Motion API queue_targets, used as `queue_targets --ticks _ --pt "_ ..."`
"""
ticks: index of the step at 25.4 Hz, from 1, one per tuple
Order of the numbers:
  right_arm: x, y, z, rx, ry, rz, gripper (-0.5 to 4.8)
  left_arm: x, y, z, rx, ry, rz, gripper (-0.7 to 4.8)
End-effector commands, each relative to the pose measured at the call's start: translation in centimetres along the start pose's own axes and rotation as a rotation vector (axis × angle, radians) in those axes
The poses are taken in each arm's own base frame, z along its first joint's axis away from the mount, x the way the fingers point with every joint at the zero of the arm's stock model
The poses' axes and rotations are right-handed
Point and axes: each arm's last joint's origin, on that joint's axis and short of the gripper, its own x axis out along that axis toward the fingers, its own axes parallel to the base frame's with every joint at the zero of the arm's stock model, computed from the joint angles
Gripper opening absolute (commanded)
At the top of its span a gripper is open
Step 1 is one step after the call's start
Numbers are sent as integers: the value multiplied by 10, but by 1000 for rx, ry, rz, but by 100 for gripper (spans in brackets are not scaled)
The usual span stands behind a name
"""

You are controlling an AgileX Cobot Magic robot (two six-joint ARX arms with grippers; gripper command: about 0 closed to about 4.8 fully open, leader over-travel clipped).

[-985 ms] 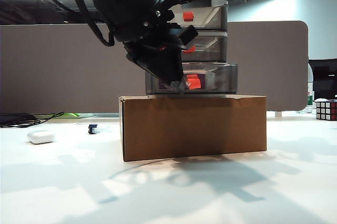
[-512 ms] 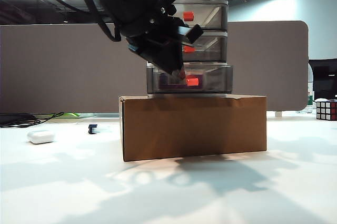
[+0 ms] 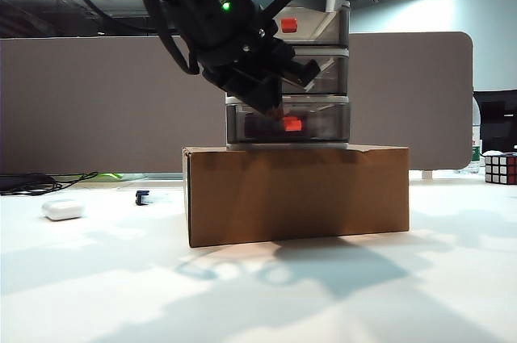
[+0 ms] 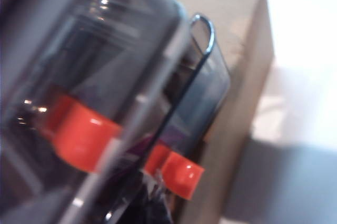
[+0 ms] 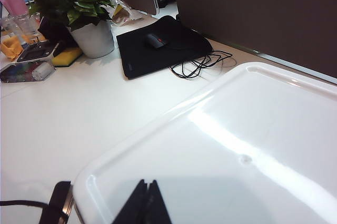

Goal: Open the third layer of the drawer on the table, pick up a pack of napkins on the table and put it in, and finally close the drawer.

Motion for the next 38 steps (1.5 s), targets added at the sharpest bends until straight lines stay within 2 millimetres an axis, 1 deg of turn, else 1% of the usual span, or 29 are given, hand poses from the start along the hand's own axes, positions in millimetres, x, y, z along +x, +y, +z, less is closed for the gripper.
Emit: queue_targets --ticks 1,8,11,14,16,17,18,19,21,22,24,26,28,30,32,34,38 --pt "0 0 -2 3 14 -5 -6 2 2 4 -16 -41 35 -6" --pt "0 0 -3 -3 29 -5 -6 5 1 3 -12 -31 53 -6" --pt "-3 2 0 -22 17 -3 -6 -8 1 5 18 -29 20 -6" --pt "-14 10 9 -61 0 -2 -6 -33 10 9 1 -69 -41 -6" --pt "-26 18 16 -94 4 -38 -6 -53 16 7 -14 -110 -42 -6" --pt "-39 26 21 -119 16 -74 -6 -77 22 1 -38 -160 -42 -6" --pt "-48 32 23 -135 23 -86 -6 -88 24 -3 -53 -180 -39 -6" --pt "-65 43 24 -157 15 -97 -6 -113 29 -17 -87 -223 -35 -6" --pt "-79 52 22 -166 -2 -116 -5 -133 30 -34 -109 -255 -28 -6" --pt "-89 58 18 -169 -9 -132 -6 -145 30 -45 -132 -272 -25 -6" --pt "-102 66 8 -170 -17 -155 -6 -162 29 -67 -199 -305 -24 -6" --pt "-116 73 -5 -148 -28 -187 -6 -173 27 -86 -256 -343 -15 -6" --pt "-127 79 -23 -127 -33 -203 -6 -181 24 -107 -323 -377 34 -6" --pt "-135 84 -39 -116 -38 -212 -6 -184 19 -125 -409 -399 64 -6" --pt "-144 89 -57 -105 -47 -227 -6 -185 15 -139 -468 -426 78 -6" --pt "-157 95 -88 -49 -77 -288 -6 -185 9 -159 -493 -472 103 -6" --pt "-166 97 -116 12 -122 -394 -6 -181 3 -172 -502 -499 120 -6"
